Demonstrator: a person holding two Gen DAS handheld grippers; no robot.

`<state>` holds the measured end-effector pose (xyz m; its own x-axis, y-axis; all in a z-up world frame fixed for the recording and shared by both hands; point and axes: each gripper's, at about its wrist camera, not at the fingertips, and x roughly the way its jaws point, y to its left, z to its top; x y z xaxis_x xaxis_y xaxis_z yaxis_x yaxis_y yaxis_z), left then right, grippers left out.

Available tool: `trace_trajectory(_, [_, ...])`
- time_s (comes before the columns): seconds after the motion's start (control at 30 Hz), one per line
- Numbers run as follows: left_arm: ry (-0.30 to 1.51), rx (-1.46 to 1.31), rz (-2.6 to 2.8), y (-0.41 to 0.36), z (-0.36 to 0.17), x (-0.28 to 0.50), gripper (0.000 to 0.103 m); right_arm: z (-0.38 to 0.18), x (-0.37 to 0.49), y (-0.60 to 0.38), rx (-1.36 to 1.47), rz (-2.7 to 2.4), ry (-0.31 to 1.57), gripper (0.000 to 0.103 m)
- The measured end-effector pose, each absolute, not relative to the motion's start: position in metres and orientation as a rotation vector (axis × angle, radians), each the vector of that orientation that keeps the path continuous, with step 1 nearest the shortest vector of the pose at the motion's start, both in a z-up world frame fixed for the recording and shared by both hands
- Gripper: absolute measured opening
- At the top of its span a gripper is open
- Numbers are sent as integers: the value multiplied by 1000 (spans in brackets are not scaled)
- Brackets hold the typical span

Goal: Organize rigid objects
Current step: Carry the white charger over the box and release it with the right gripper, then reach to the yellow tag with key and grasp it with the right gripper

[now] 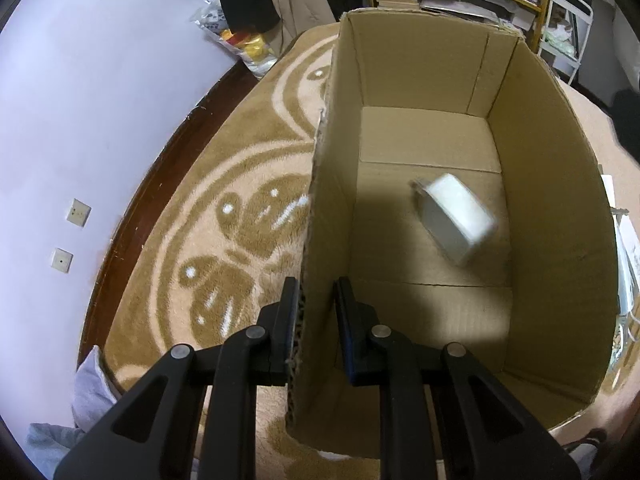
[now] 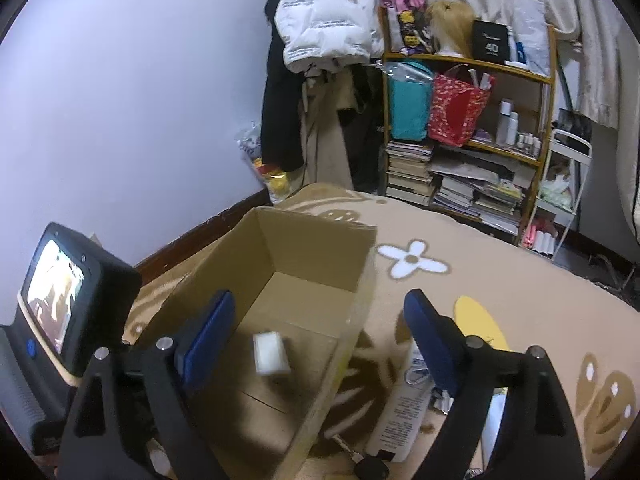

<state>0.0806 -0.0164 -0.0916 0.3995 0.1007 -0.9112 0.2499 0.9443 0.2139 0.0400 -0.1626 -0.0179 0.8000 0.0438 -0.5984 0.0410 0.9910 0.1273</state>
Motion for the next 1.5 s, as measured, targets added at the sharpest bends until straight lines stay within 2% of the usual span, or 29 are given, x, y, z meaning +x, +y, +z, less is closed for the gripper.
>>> trace_trajectory(0.1, [1168,328,-97,-14,-92,82,18,-18,35,-172,172,-19,644,103])
trace_trajectory(0.4, [1171,328,-98,-14,-92,83,18,-29,23,-196,224,-103,690,103])
trace_trajectory(1.03, [1172,332,-99,-13,-93,81,19,-95,-6,-209,321,-184,887,102])
trace_trajectory(1.17, [1173,331,-99,-13,-93,81,19,-106,-12,-213,354,-199,917,88])
trace_trajectory(1.23, [1173,333,-99,-13,-93,82,19,-111,-13,-215,376,-191,944,77])
trace_trajectory(1.37, [1165,329,-99,-13,-90,80,19,-120,-13,-215,388,-183,994,67])
trace_trajectory(1.43, [1163,322,-100,-13,-89,80,19,-126,-12,-214,402,-170,1030,52])
trace_trajectory(1.5, [1164,323,-99,-12,-90,80,19,-134,-14,-211,403,-162,1070,45])
